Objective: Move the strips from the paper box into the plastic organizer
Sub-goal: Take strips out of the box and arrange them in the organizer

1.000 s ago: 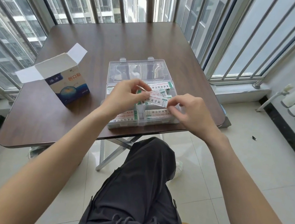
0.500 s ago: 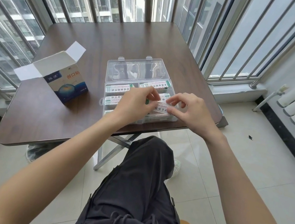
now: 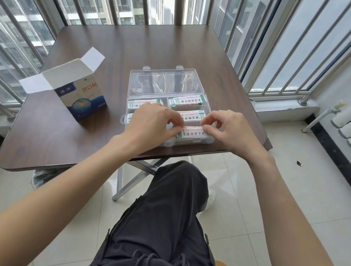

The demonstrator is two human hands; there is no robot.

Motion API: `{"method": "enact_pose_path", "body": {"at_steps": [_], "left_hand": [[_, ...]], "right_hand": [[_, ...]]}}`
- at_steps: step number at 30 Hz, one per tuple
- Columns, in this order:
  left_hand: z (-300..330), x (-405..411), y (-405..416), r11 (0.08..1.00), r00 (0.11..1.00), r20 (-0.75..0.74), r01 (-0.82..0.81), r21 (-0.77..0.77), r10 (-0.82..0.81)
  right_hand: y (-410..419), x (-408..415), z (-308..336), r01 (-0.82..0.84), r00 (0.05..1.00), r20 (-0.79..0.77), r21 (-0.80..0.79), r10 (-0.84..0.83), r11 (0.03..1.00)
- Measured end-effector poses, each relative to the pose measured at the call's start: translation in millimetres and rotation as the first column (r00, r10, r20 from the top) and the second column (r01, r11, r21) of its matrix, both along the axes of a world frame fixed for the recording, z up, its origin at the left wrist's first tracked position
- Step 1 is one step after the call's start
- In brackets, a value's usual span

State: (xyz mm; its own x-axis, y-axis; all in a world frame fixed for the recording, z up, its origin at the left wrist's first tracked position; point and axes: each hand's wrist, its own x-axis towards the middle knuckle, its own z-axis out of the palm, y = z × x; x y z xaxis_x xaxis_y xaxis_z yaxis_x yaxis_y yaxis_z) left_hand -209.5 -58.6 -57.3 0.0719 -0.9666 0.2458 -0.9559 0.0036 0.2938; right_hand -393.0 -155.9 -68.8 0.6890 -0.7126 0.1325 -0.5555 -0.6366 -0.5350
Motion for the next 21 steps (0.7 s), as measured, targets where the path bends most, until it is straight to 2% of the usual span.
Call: {"method": "enact_pose_path", "body": {"at_steps": [8,12,16,21], "left_hand": [[-4.2,-2.2,2.9,0.999,0.994,0.107,-0.009,-0.050,0.015],[-5.6,-4.4,2.9,1.000,0.999,-0.040,0.000,-0.009,0.000],[-8.3,-2.3,3.4,1.000,1.000,-0.013,0.002,-0.018,-0.002],[-3.9,-1.8,2.0,1.000,0.997,0.078,0.006,-0.011,-0.005]], "right_hand": [[5.5,-1.0,4.3,0.072,0.990,-0.110,-0.103,-0.083,0.992],[10.0,2.8,4.7,0.089,0.986,-0.129,-0.158,-0.110,0.983],[13.0,4.1,5.6,0.124,0.985,-0.105,-0.104,-0.135,0.987],[14.2,7.6,11.7,0.124,0.974,-0.182,-0.069,-0.134,0.990]]}}
